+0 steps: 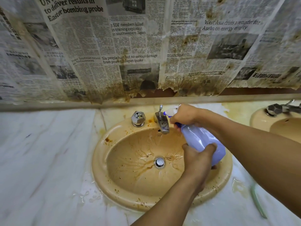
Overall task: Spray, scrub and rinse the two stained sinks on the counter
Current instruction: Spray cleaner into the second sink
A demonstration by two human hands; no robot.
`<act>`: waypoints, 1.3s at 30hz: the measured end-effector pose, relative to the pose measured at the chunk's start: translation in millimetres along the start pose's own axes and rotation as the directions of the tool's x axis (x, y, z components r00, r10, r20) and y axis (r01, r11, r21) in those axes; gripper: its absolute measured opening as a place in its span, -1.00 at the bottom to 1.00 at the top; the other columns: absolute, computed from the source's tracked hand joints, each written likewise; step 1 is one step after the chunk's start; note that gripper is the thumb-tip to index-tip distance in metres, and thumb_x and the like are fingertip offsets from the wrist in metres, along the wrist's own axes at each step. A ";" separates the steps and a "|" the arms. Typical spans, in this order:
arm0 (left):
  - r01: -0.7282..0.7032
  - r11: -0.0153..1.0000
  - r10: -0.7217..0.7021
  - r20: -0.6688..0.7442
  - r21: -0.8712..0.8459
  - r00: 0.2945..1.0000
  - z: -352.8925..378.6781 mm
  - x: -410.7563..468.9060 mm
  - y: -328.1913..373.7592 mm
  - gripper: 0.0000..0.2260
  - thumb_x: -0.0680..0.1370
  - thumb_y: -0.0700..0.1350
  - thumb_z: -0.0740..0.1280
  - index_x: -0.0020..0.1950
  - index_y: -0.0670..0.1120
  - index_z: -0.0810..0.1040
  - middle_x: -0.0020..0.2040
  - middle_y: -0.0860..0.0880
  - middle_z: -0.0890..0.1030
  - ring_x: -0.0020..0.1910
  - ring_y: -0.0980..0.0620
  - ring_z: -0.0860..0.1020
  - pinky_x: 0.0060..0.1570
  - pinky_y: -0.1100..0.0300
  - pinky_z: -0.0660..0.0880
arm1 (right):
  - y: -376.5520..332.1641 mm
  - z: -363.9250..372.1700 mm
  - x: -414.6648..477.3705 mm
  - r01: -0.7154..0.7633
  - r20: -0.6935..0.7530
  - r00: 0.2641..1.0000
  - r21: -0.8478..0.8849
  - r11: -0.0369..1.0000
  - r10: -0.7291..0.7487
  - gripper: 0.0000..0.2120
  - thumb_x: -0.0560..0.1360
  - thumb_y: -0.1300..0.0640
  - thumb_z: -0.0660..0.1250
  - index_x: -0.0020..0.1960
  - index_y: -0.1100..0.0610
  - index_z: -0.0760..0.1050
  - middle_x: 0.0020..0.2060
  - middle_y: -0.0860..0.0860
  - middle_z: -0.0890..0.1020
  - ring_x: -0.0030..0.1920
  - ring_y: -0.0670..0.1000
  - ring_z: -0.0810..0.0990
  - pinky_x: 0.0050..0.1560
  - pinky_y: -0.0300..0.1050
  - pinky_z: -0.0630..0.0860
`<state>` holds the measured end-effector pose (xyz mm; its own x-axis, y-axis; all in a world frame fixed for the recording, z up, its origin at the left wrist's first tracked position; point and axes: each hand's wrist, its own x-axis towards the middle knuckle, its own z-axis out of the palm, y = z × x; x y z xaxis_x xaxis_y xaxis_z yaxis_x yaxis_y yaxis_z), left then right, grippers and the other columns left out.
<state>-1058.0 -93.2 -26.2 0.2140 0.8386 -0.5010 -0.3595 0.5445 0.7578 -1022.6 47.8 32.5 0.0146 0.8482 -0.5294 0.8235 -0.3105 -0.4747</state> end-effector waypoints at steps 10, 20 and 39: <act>-0.077 0.985 0.069 0.057 0.157 0.996 -12.4 -3.9 -16.2 -0.48 0.46 0.03 0.50 0.31 0.04 0.32 0.24 0.06 0.54 0.16 0.00 0.62 -0.10 0.03 0.68 | 16.5 1.8 -5.9 0.032 0.056 0.997 0.230 0.973 -0.046 -0.72 0.53 0.09 0.46 -0.16 0.32 0.65 -0.27 0.17 0.72 -0.29 0.08 0.67 -0.10 -0.07 0.61; -0.392 0.643 0.303 0.252 0.658 0.919 -94.4 -25.0 -10.4 -0.40 0.43 0.10 0.53 0.33 0.16 0.27 0.21 0.15 0.55 0.13 0.21 0.57 0.07 0.08 0.58 | 42.7 58.3 -95.9 0.537 -0.599 0.778 0.479 0.694 -0.189 -0.77 0.52 -0.07 0.45 -0.10 0.10 0.65 -0.20 0.15 0.70 -0.10 0.22 0.68 -0.01 0.22 0.60; -0.179 0.643 0.091 0.157 0.745 0.983 -129.1 -173.1 -111.9 -0.21 0.43 0.05 0.54 0.50 0.30 0.15 0.49 0.28 0.34 0.38 0.36 0.40 0.27 0.42 0.37 | 88.1 174.5 -207.2 0.240 -0.446 0.890 0.640 0.730 0.099 -0.67 0.54 -0.02 0.32 -0.24 0.21 0.57 -0.33 0.15 0.64 -0.25 0.20 0.60 -0.28 -0.05 0.47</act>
<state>-1172.1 -301.6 -78.2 0.3208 0.8769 -0.3580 0.4070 0.2137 0.8881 -1051.9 -230.2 -22.3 0.3472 0.9153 -0.2041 0.2422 -0.2978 -0.9234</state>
